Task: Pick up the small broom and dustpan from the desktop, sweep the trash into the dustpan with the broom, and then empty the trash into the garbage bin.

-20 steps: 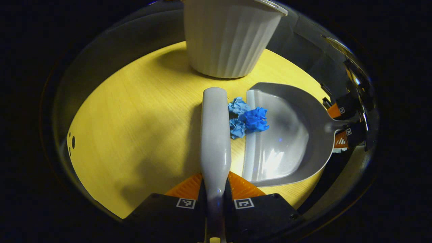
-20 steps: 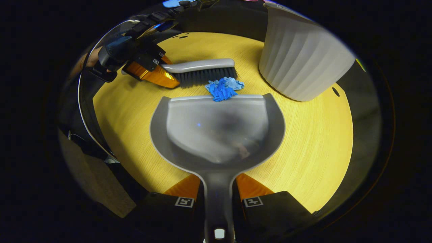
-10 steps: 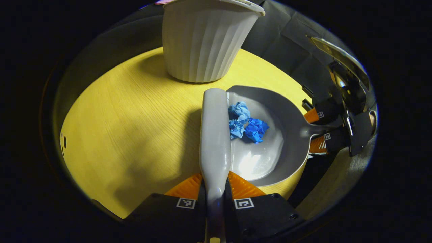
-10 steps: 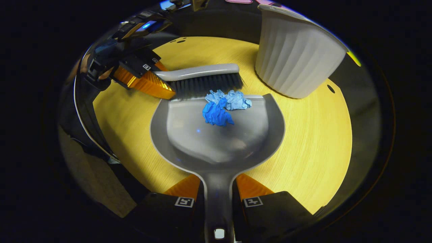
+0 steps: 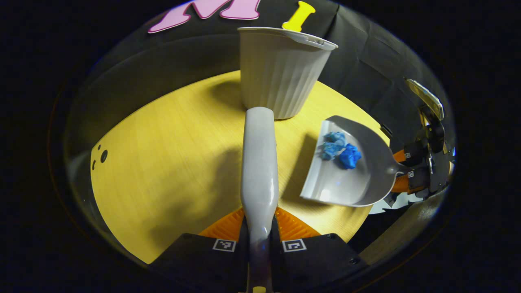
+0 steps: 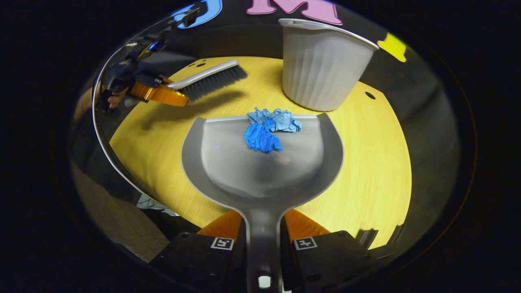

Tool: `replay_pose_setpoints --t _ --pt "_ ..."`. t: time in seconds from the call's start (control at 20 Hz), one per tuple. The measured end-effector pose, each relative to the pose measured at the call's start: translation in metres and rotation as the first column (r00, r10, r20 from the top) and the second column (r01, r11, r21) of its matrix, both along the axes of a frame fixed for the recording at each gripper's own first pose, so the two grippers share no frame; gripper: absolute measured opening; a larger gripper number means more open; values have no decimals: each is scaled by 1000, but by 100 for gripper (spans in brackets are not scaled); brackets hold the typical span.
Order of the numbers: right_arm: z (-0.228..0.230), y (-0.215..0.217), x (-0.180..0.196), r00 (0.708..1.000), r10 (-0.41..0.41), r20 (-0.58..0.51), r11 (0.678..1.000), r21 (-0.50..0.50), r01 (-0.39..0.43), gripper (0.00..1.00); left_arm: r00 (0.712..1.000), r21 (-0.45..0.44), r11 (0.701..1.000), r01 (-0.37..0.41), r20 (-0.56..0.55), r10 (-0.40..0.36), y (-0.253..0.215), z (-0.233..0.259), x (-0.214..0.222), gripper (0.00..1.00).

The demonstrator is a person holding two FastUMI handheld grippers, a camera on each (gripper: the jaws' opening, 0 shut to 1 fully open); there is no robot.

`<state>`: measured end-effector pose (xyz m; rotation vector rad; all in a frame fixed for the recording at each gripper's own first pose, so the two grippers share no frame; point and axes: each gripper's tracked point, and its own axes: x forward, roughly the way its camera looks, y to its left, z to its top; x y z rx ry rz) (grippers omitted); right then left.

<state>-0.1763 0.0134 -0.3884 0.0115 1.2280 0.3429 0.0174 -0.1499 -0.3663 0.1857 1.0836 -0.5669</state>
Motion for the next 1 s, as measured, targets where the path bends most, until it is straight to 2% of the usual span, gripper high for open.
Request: replay_pose_setpoints --t 0.3,0.4,0.5,0.6,0.8,0.85,1.0 --pt "51 7 -3 991 -125 39 991 -44 127 38 995 -4 995 -98 -23 98 37 -17 5 27" --pt "63 1 -5 987 -156 31 986 -50 157 38 995 2 995 -103 -18 103 36 -18 1 30" --pt "69 -9 -3 985 -172 27 981 -81 174 38 996 15 996 -93 -9 93 37 -18 -6 27" --pt "73 -17 0 979 -203 20 974 -101 203 38 996 8 996 -86 -15 86 41 -21 -18 29" --pt "86 -14 4 963 -268 30 954 -128 270 38 995 -7 996 -92 -32 92 53 -30 -32 27" --pt "83 -12 4 961 -272 43 950 -148 275 38 995 -10 995 -94 -36 94 60 -30 -35 29" --pt "72 -9 2 960 -265 85 940 -201 277 38 995 -3 995 -98 -33 98 72 -32 -40 27"
